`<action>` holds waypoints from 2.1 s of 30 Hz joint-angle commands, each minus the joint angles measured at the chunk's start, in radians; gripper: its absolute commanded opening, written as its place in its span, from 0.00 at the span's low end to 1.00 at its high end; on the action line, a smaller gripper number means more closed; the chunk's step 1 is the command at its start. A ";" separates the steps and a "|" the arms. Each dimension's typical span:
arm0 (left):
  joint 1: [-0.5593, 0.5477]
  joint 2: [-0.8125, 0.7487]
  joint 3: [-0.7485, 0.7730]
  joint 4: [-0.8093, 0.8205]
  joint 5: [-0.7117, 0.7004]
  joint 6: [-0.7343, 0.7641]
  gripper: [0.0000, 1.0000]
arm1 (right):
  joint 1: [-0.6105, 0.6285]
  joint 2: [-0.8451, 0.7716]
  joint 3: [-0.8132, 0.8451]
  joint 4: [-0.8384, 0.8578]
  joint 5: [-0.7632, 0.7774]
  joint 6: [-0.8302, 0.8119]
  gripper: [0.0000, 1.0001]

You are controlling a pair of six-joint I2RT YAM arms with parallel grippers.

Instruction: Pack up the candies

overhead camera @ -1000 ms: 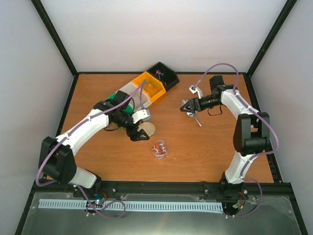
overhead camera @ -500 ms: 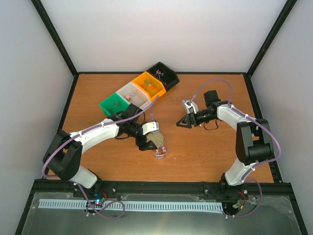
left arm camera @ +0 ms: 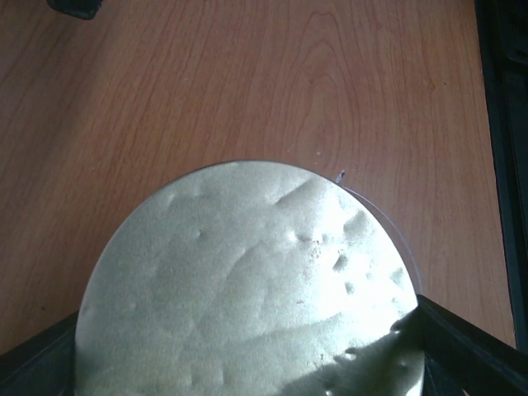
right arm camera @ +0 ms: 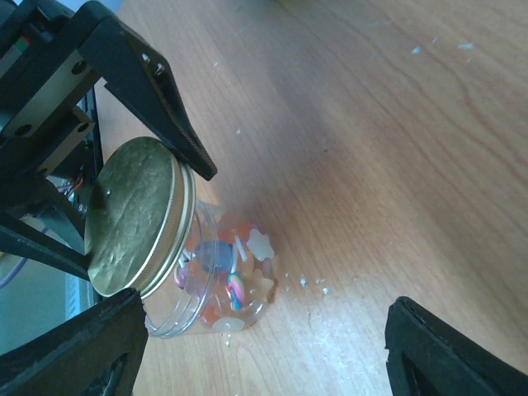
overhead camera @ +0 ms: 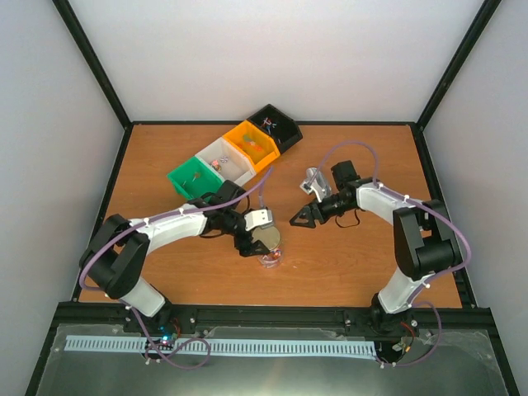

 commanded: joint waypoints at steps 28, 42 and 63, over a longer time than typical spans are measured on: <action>-0.087 0.035 -0.039 0.096 -0.066 -0.093 0.92 | 0.134 0.053 -0.045 0.023 0.037 -0.044 0.81; -0.086 0.024 0.018 -0.011 -0.032 -0.063 1.00 | 0.166 0.078 -0.026 -0.001 0.048 -0.058 0.80; -0.085 -0.090 0.134 -0.219 -0.054 -0.016 0.61 | 0.196 0.078 -0.022 -0.026 0.055 -0.084 0.80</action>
